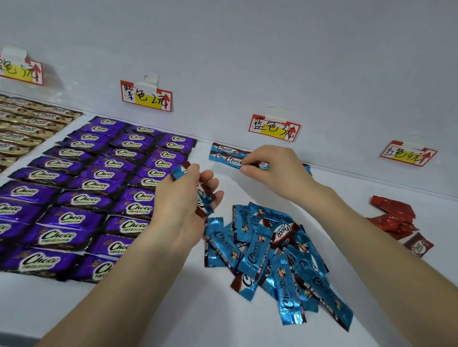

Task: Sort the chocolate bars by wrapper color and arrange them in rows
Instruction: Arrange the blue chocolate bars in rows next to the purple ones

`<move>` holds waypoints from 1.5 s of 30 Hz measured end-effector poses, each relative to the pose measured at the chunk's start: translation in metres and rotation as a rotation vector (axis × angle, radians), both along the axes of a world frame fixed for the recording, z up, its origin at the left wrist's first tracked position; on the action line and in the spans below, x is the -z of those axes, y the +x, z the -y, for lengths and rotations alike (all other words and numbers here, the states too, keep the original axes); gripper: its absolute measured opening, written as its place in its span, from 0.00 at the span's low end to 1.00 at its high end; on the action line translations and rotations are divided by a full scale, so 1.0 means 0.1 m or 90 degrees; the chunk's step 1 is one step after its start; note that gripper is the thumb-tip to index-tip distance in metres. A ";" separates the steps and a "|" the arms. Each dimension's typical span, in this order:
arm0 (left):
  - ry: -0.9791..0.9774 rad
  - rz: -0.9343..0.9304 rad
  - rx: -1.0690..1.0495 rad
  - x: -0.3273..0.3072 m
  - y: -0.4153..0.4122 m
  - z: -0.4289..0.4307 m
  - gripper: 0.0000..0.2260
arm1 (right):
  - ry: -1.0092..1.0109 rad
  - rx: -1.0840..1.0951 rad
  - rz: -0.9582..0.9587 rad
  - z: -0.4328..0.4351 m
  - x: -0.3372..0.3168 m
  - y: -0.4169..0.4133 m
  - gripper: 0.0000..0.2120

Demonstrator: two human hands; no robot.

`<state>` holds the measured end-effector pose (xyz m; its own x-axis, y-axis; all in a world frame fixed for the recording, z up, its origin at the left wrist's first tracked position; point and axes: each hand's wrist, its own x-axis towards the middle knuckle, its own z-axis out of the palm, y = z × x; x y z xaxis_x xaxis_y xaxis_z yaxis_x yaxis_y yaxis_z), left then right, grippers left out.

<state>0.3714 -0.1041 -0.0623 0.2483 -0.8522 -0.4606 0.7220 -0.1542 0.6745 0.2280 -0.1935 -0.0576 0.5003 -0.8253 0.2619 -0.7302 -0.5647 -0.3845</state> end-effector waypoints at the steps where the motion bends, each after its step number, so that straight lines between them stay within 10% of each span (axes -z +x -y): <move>1: -0.001 -0.009 -0.007 0.00 0.01 0.00 0.07 | 0.005 -0.008 -0.022 0.02 0.02 0.05 0.09; 33: -0.002 -0.056 0.030 -0.06 0.02 -0.04 0.06 | 0.018 -0.026 -0.140 0.22 0.15 0.26 0.10; 45: -0.100 0.032 0.223 -0.18 -0.03 -0.14 0.15 | 0.235 -0.092 0.241 -0.49 -0.40 0.20 0.02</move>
